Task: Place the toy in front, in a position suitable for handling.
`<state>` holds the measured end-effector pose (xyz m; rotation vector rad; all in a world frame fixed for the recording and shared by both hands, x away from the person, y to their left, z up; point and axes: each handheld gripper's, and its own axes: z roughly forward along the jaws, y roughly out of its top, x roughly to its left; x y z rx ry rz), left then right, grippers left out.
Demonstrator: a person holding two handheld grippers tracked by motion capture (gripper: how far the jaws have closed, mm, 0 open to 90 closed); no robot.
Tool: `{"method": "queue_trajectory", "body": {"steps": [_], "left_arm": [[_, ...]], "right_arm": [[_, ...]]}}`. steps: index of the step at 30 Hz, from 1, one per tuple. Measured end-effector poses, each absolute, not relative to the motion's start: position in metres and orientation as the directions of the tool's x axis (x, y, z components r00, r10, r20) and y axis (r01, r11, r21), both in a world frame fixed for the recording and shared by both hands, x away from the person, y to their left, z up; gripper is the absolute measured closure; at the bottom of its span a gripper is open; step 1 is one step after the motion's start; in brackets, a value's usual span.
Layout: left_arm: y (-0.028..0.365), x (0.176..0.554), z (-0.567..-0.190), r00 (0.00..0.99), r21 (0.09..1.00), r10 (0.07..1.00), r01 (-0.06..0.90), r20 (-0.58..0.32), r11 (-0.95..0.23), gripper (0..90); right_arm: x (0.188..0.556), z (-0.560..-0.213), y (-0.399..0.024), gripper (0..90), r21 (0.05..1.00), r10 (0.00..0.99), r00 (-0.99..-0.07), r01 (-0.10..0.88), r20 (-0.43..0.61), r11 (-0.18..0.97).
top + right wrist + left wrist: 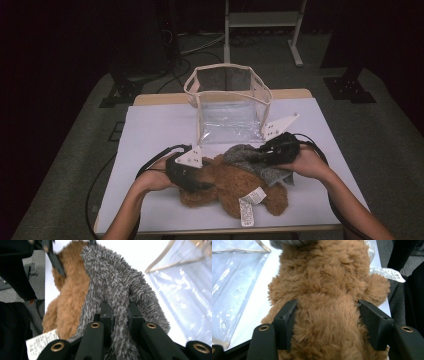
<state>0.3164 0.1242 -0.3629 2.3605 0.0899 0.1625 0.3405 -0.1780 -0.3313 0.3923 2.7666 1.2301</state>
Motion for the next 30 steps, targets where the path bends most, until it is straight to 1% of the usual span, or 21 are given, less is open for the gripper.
{"method": "queue_trajectory", "body": {"steps": [3, 6, 9, 11, 15, 18, 21, 26, 28, 30], "left_arm": [[0.131, 0.315, -0.359, 0.987, 0.724, 0.133, 0.026, 0.091, -0.689, 32.6], [0.139, 0.314, -0.356, 0.983, 0.725, 0.156, 0.037, 0.098, -0.688, 30.3], [0.144, 0.314, -0.357, 0.981, 0.724, 0.173, 0.054, 0.091, -0.687, 30.3], [0.145, 0.314, -0.360, 0.983, 0.722, 0.165, 0.055, 0.083, -0.690, 32.2], [0.144, 0.315, -0.365, 0.984, 0.720, 0.164, 0.061, 0.074, -0.692, 34.4], [0.145, 0.316, -0.363, 0.981, 0.714, 0.175, 0.065, 0.082, -0.698, 32.8], [0.148, 0.315, -0.363, 0.979, 0.701, 0.186, 0.074, 0.085, -0.709, 31.1], [0.155, 0.315, -0.362, 0.977, 0.704, 0.197, 0.086, 0.077, -0.705, 31.2], [0.155, 0.315, -0.363, 0.979, 0.707, 0.191, 0.087, 0.069, -0.702, 33.2], [0.154, 0.316, -0.366, 0.981, 0.705, 0.182, 0.082, 0.067, -0.704, 35.4]], "right_arm": [[0.338, -0.342, -0.186, 78.5, 0.745, 0.280, -0.958, 0.234, 0.066, 0.624], [0.335, -0.349, -0.194, 78.6, 0.750, 0.287, -0.953, 0.259, 0.096, 0.609], [0.333, -0.354, -0.199, 78.7, 0.755, 0.294, -0.949, 0.275, 0.114, 0.596], [0.332, -0.355, -0.200, 78.8, 0.757, 0.292, -0.948, 0.280, 0.122, 0.591], [0.330, -0.354, -0.196, 78.8, 0.756, 0.284, -0.951, 0.275, 0.123, 0.594], [0.330, -0.353, -0.186, 79.0, 0.743, 0.278, -0.957, 0.248, 0.088, 0.621], [0.331, -0.357, -0.175, 79.2, 0.732, 0.269, -0.960, 0.237, 0.077, 0.638], [0.339, -0.366, -0.170, 79.3, 0.742, 0.271, -0.957, 0.258, 0.107, 0.619], [0.340, -0.367, -0.172, 79.3, 0.748, 0.276, -0.953, 0.275, 0.128, 0.604], [0.339, -0.365, -0.173, 79.3, 0.745, 0.272, -0.955, 0.269, 0.122, 0.610]]}}
